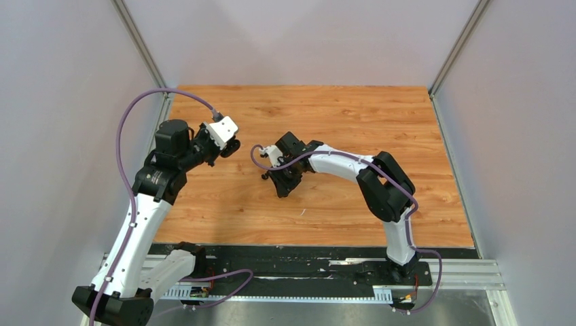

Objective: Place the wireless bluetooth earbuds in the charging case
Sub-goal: Pick up the right earbud from the center of the board.

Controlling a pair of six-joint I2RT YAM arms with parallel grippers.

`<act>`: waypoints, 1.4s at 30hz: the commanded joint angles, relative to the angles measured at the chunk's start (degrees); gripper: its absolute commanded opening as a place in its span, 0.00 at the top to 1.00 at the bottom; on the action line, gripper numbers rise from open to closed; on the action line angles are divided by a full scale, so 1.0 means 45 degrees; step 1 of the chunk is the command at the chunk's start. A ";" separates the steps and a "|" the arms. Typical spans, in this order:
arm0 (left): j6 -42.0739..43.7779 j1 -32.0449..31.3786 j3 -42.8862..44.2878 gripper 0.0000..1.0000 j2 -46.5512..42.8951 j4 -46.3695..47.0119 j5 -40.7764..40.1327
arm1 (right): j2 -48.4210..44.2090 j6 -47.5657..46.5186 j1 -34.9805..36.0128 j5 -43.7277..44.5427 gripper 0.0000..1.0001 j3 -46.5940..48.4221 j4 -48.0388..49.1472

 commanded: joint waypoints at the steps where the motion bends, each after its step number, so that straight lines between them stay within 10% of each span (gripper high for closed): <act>1: -0.0288 0.0093 -0.0042 1.00 -0.0273 0.0232 0.0214 | 0.0209 -0.0036 0.0071 0.0392 0.68 -0.0009 0.0484; 42: -0.0431 0.0112 0.0013 1.00 -0.0165 0.0270 0.0763 | -0.0630 -0.0164 0.0032 0.1315 0.67 0.0361 0.0072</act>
